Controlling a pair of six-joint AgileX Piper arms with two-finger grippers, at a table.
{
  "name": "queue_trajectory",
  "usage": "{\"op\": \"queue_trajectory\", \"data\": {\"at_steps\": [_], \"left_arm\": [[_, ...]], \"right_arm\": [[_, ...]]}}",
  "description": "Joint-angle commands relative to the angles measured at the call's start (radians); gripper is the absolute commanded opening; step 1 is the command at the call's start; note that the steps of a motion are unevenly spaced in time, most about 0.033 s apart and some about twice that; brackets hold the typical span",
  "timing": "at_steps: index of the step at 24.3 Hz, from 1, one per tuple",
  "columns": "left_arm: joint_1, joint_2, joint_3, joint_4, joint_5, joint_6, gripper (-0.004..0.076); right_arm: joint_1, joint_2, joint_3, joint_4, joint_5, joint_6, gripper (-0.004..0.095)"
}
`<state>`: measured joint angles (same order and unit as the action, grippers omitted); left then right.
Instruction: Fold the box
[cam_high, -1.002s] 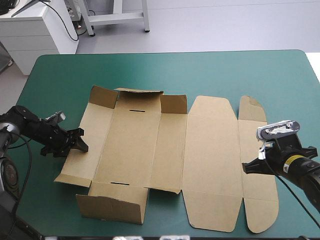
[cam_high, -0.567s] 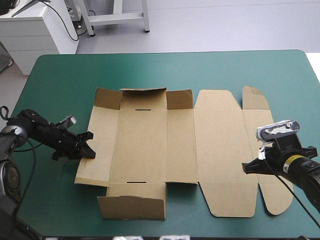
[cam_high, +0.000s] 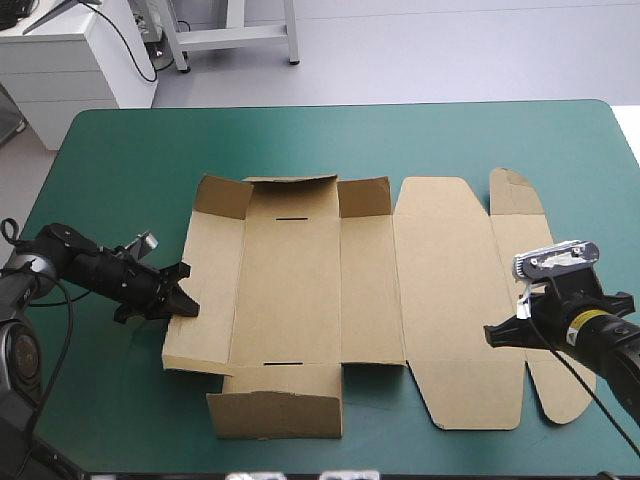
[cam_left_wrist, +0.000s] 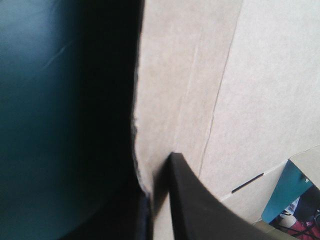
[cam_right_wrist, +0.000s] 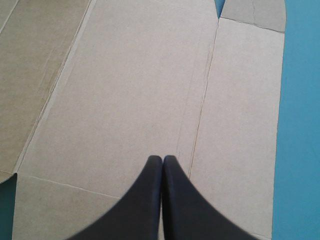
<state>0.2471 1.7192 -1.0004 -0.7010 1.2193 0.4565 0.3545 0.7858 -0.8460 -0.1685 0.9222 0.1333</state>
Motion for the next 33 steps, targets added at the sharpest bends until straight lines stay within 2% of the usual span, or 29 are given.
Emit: {"op": "queue_trajectory", "data": {"at_steps": [1, 2, 4, 6, 11, 21, 31, 33], "left_arm": [[-0.012, -0.023, -0.027, 0.036, 0.077, -0.007, 0.0116], [-0.012, -0.023, -0.034, 0.036, 0.077, -0.007, 0.0151], [-0.012, -0.023, -0.062, 0.038, 0.077, -0.013, 0.0305], [-0.012, -0.023, -0.072, 0.045, 0.077, -0.023, 0.0359], [-0.012, -0.023, -0.072, 0.079, 0.077, -0.100, 0.0368], [-0.018, -0.021, -0.032, -0.090, 0.077, -0.100, 0.0368], [-0.124, -0.021, -0.021, -0.157, 0.077, -0.094, 0.0367], [-0.131, -0.021, -0.021, -0.168, 0.077, -0.094, 0.0347]], "right_arm": [[-0.004, -0.006, -0.026, -0.017, -0.053, -0.008, -0.0021], [-0.004, -0.006, -0.026, -0.017, -0.053, -0.008, -0.0021], [-0.004, -0.006, -0.026, -0.017, -0.053, -0.008, -0.0021], [-0.004, -0.006, -0.026, -0.017, -0.051, -0.008, -0.0021], [-0.004, -0.006, -0.026, -0.017, -0.051, -0.008, -0.0021], [-0.004, -0.006, -0.026, -0.014, -0.053, -0.008, -0.0021], [-0.004, -0.006, -0.026, -0.010, -0.061, -0.008, -0.0021], [-0.004, -0.006, -0.026, -0.007, -0.061, -0.008, -0.0021]]}}
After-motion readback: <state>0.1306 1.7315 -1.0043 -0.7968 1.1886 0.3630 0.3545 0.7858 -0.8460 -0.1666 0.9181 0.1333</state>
